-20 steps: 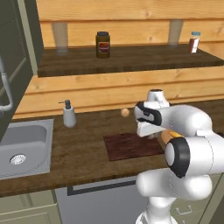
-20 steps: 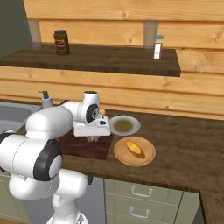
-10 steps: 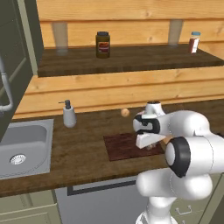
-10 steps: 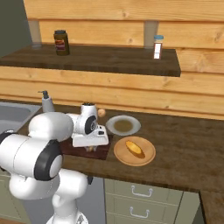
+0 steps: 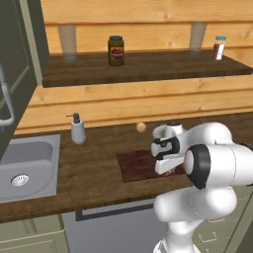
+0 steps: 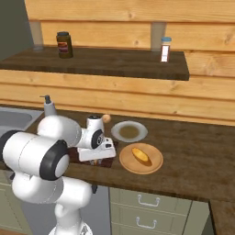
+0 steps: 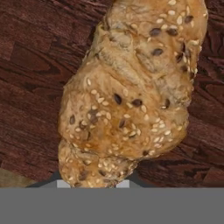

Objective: From the different types of pastries on the counter, select a croissant and place it on the cutting board. Then retrieve a jar of jam from the cabinet and place it alongside the croissant on the cutting board.

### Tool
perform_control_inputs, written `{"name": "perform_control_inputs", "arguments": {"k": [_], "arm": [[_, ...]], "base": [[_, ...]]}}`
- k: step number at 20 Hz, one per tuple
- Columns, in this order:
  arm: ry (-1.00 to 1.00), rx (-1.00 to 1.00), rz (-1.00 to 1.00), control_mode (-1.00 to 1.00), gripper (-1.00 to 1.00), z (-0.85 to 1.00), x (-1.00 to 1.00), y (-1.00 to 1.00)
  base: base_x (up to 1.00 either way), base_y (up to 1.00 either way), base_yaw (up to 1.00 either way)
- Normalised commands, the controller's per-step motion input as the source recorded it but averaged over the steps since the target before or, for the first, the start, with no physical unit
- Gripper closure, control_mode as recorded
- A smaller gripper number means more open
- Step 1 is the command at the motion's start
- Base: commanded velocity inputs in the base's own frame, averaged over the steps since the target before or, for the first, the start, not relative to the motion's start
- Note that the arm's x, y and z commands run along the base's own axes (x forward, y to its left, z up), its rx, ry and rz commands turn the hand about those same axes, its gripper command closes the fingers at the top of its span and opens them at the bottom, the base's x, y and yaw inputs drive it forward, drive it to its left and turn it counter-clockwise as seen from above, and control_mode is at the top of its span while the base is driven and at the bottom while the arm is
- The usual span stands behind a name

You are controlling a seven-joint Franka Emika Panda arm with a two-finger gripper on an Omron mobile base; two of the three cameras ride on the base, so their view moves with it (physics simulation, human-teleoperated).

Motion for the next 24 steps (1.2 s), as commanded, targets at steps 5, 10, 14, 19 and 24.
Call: {"name": "perform_control_inputs", "arguments": {"k": [5, 10, 14, 19, 24], "arm": [[-0.03, 0.0, 0.01, -1.0, -1.0, -0.14, -0.05, 0.0], [-0.02, 0.0, 0.03, -1.0, -1.0, 0.46, -0.01, 0.02], [0.0, 0.0, 0.0, -1.0, -1.0, 0.34, -0.05, 0.07], [0.0, 0.0, 0.0, -1.0, -1.0, 0.05, -0.13, 0.0], [0.0, 0.0, 0.0, 1.0, -1.0, 0.0, -0.07, 0.0]], "base": [[0.0, 0.0, 0.0], [0.0, 0.0, 0.0], [0.0, 0.0, 0.0], [0.0, 0.0, 0.0], [-0.22, 0.0, 0.0]]}}
